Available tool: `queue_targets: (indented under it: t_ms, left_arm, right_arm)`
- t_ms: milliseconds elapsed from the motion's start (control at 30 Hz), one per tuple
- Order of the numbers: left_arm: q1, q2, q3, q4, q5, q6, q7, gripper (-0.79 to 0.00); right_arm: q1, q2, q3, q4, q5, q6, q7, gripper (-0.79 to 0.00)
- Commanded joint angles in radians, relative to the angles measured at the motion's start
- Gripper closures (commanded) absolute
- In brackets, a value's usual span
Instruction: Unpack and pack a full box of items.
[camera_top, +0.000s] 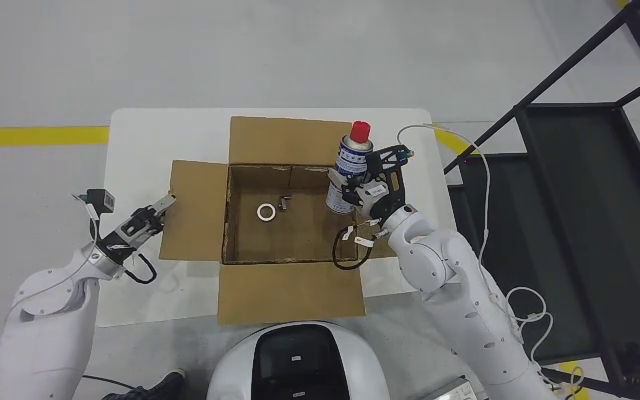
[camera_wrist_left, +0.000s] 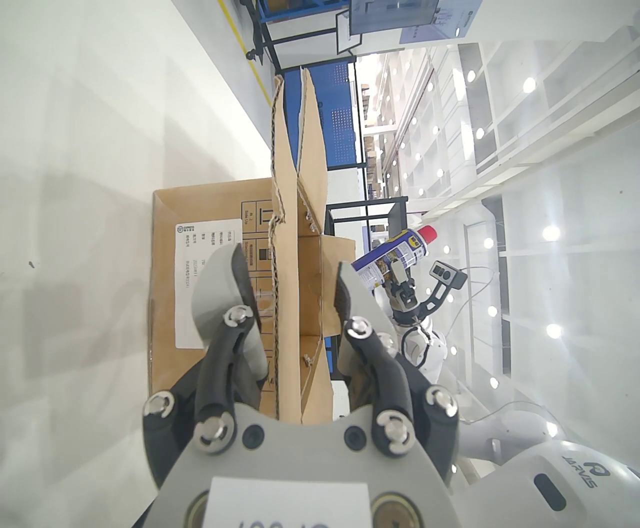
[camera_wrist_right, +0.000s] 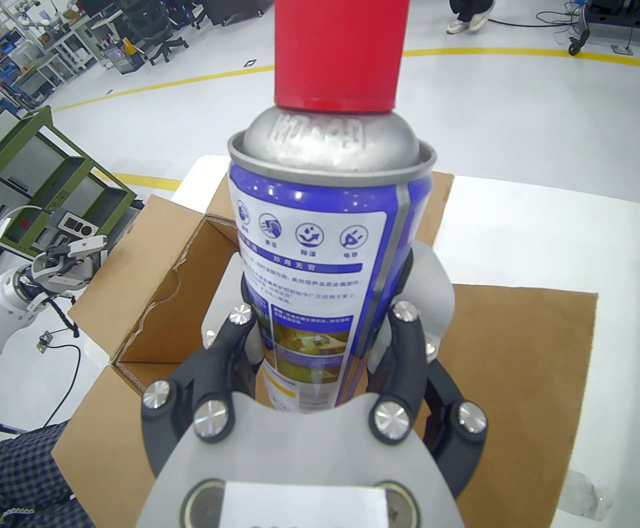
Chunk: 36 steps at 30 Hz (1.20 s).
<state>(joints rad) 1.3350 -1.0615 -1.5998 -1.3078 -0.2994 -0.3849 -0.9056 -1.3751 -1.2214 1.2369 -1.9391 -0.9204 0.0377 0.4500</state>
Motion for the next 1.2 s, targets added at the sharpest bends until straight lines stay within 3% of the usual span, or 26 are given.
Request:
queue_targets:
  t_ms: [0,133,300,1167]
  left_arm:
    - [0.0,0.0,0.0,0.0,0.0,0.0,-0.001,-0.785]
    - [0.0,0.0,0.0,0.0,0.0,0.0,-0.001,-0.785]
    - [0.0,0.0,0.0,0.0,0.0,0.0,-0.001,-0.785]
    - [0.0,0.0,0.0,0.0,0.0,0.0,-0.001,-0.785]
  right_arm:
    - [0.15,-0.012,-0.047,0.103,0.051,-0.02,0.021,0.0]
    - [0.212,-0.024,-0.044,0.155,0.128,-0.032,-0.064,0.0]
    - [0.202,-0.024,0.019,0.159,0.169,-0.035,-0.166,0.0]
    - [0.169,-0.019,0.058,0.152,0.175,-0.061,-0.168,0.0]
